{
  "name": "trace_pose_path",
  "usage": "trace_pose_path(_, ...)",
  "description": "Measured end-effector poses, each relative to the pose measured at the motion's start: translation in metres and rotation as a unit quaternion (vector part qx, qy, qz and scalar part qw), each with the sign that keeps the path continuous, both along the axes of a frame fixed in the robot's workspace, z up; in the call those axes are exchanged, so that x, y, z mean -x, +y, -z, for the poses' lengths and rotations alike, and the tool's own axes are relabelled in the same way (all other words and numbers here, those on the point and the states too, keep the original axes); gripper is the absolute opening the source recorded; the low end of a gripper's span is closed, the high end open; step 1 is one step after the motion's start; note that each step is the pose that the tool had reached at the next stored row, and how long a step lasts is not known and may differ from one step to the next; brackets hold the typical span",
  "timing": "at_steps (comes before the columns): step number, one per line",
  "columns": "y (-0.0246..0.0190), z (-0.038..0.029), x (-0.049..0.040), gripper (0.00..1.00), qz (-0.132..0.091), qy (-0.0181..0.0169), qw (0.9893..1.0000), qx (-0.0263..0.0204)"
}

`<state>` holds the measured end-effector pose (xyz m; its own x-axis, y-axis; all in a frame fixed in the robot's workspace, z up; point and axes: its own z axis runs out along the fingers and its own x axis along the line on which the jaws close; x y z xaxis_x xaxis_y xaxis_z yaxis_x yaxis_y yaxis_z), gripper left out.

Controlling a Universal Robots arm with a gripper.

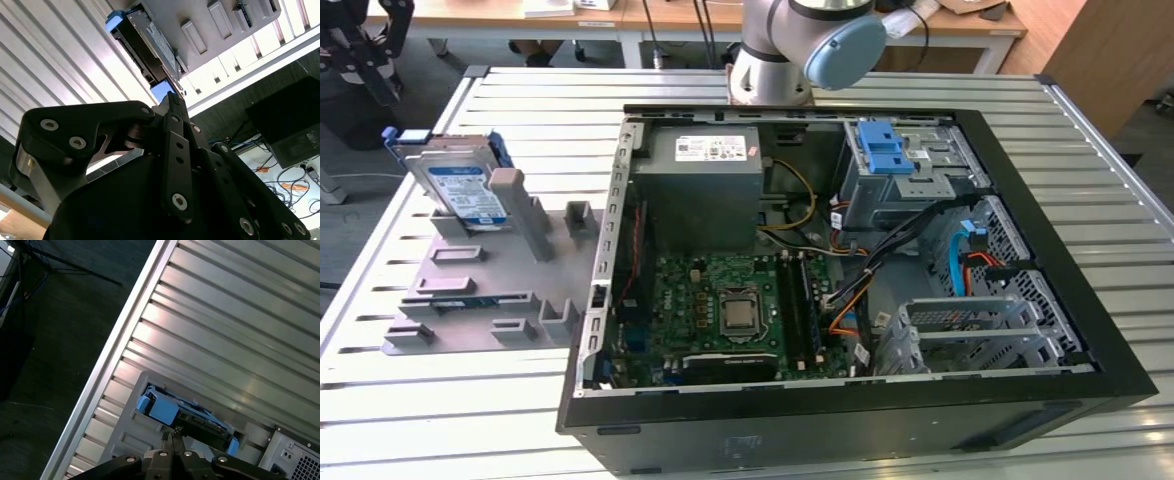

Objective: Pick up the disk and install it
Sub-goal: 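Pick up the disk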

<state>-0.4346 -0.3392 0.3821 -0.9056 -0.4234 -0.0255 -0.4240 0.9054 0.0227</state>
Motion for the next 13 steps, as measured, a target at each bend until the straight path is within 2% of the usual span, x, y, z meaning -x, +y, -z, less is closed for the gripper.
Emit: trace_pose_path(13,0.0000,0.0003,0.0012,0.11,-0.036,0.0000,0.9994,0.0000)
